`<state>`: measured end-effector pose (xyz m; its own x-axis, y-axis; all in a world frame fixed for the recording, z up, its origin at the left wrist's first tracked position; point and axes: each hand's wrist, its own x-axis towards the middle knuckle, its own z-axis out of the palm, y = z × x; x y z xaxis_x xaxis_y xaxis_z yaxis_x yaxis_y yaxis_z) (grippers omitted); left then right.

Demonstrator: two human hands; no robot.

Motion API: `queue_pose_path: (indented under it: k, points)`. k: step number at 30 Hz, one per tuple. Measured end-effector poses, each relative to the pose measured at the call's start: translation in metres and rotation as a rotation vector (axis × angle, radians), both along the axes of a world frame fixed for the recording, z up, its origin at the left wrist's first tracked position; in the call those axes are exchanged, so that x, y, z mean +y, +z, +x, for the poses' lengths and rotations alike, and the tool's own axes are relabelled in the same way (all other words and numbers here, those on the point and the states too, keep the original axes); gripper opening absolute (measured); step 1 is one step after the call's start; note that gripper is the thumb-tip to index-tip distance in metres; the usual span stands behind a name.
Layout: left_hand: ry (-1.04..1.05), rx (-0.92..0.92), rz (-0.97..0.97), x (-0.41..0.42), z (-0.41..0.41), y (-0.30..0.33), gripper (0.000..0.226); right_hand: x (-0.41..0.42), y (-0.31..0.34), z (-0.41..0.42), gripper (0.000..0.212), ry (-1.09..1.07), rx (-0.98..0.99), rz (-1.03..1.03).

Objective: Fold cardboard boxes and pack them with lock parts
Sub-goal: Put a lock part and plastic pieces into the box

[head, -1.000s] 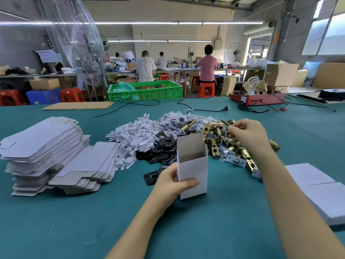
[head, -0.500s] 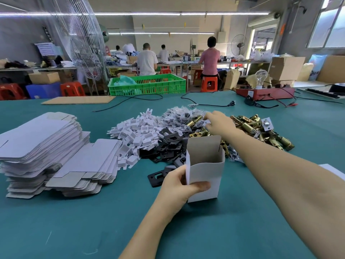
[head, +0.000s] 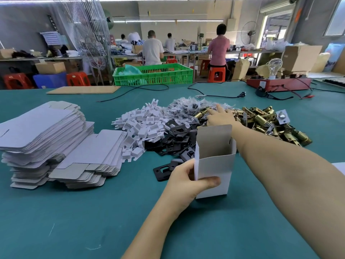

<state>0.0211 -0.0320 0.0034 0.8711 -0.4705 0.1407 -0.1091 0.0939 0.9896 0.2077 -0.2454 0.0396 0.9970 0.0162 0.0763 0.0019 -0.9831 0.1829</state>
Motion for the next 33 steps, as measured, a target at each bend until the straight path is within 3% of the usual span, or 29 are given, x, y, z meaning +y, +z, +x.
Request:
queue_pose_path:
  k: [7,12,14,17,19,22,26,29,33]
  points:
    - [-0.011,-0.006,-0.025,0.001,0.001,0.001,0.033,0.004,-0.008,-0.001,0.038,-0.004,-0.099,0.036]
    - [-0.017,-0.021,-0.042,0.001,0.001,0.0,0.034,0.008,0.001,-0.017,0.034,0.067,-0.285,0.257]
    - [-0.016,-0.014,-0.05,0.001,0.001,0.0,0.036,0.007,0.011,-0.034,0.034,0.088,-0.381,0.462]
    - [-0.019,-0.006,-0.058,0.001,-0.001,0.001,0.036,0.005,0.031,-0.08,0.031,-0.039,-0.632,0.922]
    - [-0.02,-0.001,-0.045,0.001,-0.001,0.002,0.035,0.002,0.043,-0.115,0.026,-0.112,-0.744,1.094]
    - [-0.013,0.004,-0.006,0.001,-0.003,0.004,0.034,-0.001,0.06,-0.162,0.014,-0.143,-0.745,1.318]
    - [-0.004,0.009,0.03,0.001,-0.006,0.006,0.04,-0.003,0.084,-0.211,0.017,-0.13,-0.623,1.611]
    - [0.006,-0.001,0.053,0.0,-0.007,0.005,0.044,0.003,0.099,-0.236,0.012,-0.064,-0.53,1.645]
    - [0.002,0.001,0.064,0.001,-0.007,0.003,0.048,0.023,0.111,-0.254,0.009,0.158,-0.449,1.337]
